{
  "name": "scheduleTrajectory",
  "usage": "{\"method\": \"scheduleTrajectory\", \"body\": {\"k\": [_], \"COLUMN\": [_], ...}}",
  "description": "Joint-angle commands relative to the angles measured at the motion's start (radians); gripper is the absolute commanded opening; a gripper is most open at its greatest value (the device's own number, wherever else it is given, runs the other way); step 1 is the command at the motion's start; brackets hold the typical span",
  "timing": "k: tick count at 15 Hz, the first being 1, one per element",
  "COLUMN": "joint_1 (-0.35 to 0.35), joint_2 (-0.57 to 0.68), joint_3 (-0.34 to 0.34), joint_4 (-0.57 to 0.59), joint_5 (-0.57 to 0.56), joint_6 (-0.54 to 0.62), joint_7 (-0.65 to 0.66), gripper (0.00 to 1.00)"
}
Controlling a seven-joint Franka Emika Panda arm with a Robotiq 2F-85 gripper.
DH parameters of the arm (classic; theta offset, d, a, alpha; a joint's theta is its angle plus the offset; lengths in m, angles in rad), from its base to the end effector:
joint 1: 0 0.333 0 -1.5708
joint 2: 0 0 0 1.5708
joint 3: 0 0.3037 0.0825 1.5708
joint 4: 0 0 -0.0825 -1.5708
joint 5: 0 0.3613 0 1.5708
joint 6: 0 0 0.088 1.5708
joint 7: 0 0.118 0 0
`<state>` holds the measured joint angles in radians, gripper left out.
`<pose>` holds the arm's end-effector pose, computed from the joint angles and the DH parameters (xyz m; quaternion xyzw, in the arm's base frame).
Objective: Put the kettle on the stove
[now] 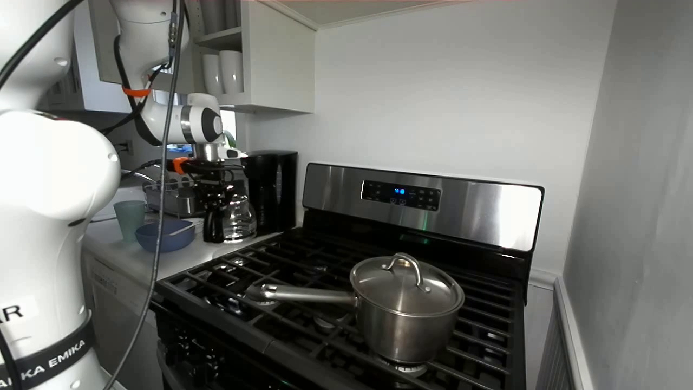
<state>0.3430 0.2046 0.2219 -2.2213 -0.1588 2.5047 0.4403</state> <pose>0.4554 0.2883 0.2871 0.9914 0.1205 0.0510 0.0035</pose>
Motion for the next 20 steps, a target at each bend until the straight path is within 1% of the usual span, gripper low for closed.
{"method": "scheduleTrajectory", "body": {"k": [1,4,7,10,13,17,19,20], "joint_1": [0.010,-0.008,-0.037,-0.074,-0.123,-0.200,-0.232,-0.229], "joint_2": [-0.113,-0.190,-0.274,-0.359,-0.452,-0.540,-0.564,-0.501], "joint_3": [-0.005,-0.003,0.006,0.001,-0.014,-0.038,-0.050,-0.027], "joint_4": [-0.029,-0.040,-0.048,-0.078,-0.142,-0.212,-0.235,-0.187], "joint_5": [0.000,0.012,0.083,0.112,0.139,0.122,0.124,0.112], "joint_6": [-0.025,-0.122,-0.283,-0.365,-0.340,-0.302,-0.282,-0.322], "joint_7": [0.063,0.131,0.165,0.187,0.186,0.198,0.184,0.180], "gripper": [0.08,0.08,0.08,0.08,0.08,0.08,0.08,0.08]}}
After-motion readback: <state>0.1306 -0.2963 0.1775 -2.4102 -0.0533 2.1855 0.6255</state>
